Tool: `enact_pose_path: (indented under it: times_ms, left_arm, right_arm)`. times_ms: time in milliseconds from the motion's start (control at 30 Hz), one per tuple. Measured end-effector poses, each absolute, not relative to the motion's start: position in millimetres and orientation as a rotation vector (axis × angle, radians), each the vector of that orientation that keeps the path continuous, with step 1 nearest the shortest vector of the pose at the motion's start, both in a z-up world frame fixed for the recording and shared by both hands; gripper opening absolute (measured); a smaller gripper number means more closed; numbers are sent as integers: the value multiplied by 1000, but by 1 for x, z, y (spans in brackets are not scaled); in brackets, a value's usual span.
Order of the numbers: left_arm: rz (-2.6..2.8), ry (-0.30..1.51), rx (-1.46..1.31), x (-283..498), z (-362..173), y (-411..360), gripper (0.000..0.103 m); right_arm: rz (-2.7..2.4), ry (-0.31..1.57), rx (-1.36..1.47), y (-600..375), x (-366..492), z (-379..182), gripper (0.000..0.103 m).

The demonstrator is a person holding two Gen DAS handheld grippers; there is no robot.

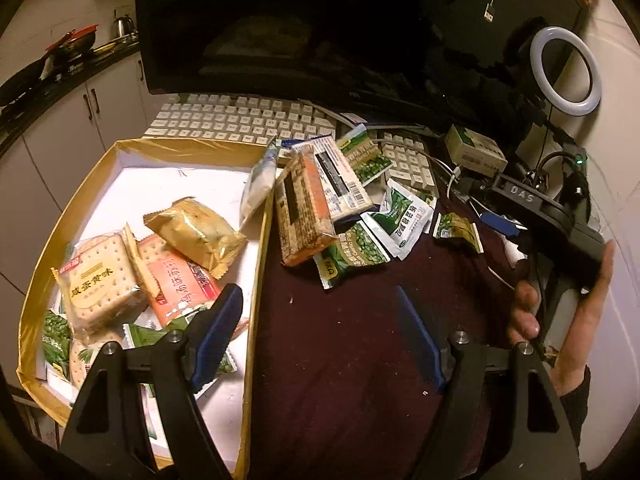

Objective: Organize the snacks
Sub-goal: 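Grasp a green-white sachet with the left gripper while the right grasps a pea bag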

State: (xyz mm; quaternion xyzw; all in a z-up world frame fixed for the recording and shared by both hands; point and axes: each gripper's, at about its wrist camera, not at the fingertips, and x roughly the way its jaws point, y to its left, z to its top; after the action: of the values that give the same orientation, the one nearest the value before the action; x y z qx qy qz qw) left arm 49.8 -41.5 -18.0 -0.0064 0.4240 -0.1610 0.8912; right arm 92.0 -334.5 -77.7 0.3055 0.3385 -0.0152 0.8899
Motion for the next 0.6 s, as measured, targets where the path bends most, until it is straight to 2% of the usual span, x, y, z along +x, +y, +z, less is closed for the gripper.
enact_pose_path:
  times_ms: [267,300,367,600]
  left_arm:
    - [-335,900,0,54,-23,-46,78]
    - [-336,904,1,56,-23,-47,78]
    - [-344,915,2,60,-24,-51,78]
    - [-388,925,44,70,-23,-79,78]
  right_arm:
    - [-98,794,566,-318,100,-98,68]
    - [-111,807,545,-316,102,-102,66]
    - [-144,812,501,-312,102,-100,53]
    - [-125,784,560,-322,96,-101,36]
